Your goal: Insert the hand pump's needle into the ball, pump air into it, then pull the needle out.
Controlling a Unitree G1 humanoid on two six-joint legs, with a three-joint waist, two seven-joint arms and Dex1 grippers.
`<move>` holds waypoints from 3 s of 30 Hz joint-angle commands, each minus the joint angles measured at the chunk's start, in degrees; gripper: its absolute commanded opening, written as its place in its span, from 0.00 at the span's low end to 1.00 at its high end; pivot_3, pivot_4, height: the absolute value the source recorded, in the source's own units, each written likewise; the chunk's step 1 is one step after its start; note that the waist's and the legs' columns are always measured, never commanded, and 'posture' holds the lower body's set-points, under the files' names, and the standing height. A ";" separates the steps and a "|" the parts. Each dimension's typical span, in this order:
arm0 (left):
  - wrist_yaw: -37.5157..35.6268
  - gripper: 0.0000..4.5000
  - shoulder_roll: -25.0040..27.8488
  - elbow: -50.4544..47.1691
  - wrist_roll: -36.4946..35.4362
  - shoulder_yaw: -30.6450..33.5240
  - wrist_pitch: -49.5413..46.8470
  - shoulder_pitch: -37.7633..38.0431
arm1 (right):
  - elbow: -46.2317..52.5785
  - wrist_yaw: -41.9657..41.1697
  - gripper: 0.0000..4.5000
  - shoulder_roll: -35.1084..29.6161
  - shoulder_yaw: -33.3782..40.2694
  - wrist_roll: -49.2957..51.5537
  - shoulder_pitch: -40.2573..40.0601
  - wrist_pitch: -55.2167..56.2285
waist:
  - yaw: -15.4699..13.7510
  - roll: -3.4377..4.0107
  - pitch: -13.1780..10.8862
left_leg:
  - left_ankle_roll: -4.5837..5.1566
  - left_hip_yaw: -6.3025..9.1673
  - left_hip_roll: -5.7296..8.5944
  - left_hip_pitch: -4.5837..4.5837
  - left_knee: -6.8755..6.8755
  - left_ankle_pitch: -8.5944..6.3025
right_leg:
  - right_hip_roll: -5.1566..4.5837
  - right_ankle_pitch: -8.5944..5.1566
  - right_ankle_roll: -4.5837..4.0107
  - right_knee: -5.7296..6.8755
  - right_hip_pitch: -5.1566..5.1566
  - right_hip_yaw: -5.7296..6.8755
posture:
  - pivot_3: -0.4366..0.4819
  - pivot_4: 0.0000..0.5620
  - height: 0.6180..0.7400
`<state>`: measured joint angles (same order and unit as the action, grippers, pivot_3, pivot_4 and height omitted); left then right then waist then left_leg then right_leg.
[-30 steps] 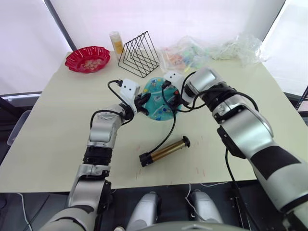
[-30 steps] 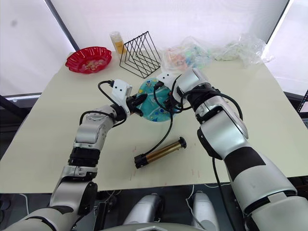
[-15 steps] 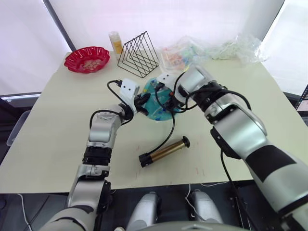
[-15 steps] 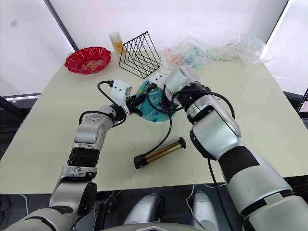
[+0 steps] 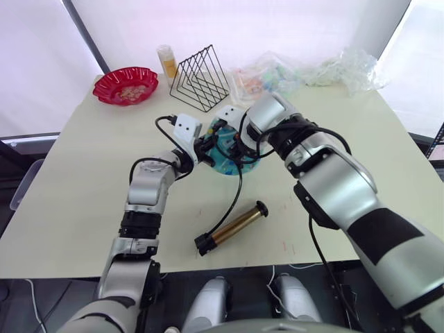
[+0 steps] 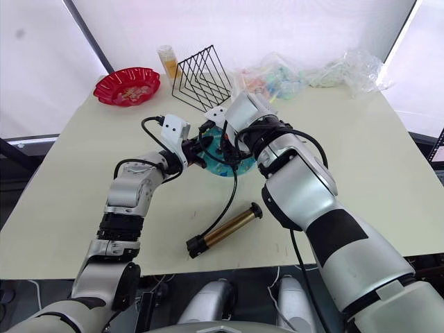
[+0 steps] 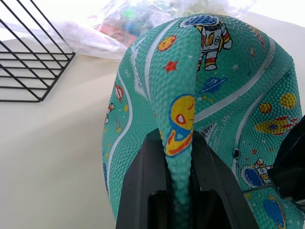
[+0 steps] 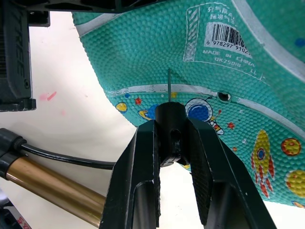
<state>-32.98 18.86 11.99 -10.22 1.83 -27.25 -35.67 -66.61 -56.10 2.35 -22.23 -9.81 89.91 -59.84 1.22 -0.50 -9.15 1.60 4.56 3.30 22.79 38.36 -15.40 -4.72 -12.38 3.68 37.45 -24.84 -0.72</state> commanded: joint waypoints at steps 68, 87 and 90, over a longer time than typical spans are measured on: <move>-0.22 0.00 -1.25 3.31 0.83 -2.48 -0.01 0.83 | 15.16 -0.31 0.07 -6.40 -2.42 1.90 -5.17 -9.63 | -0.34 0.00 0.00 | 0.00 0.15 0.21 0.00 0.03 0.01 | -0.20 0.00 0.00 0.19 0.01 0.14 | 0.48 0.27 1.00; -0.48 0.00 -1.09 3.38 0.83 -2.60 -0.04 0.93 | 14.20 3.05 0.07 -7.10 -1.08 4.56 -4.30 -8.64 | -0.33 0.01 0.00 | 0.00 0.15 0.21 0.00 0.03 0.01 | -0.20 0.00 0.00 0.19 0.01 0.14 | 0.48 0.27 1.00; -0.50 0.00 -1.07 3.45 0.87 -2.62 0.01 0.92 | 14.12 3.40 0.07 -7.21 -1.06 4.80 -4.28 -8.53 | -0.33 0.00 0.00 | 0.00 0.15 0.21 0.00 0.03 0.01 | -0.21 0.00 0.00 0.19 0.01 0.14 | 0.48 0.27 1.00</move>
<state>-32.65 18.57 13.79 -9.74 1.77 -25.68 -36.17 -53.51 -53.12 -4.49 -23.91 -5.40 83.84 -68.97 0.90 -0.50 -9.14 1.60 4.71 3.51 22.79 38.39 -15.38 -4.92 -12.38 3.68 37.64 -24.83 -0.58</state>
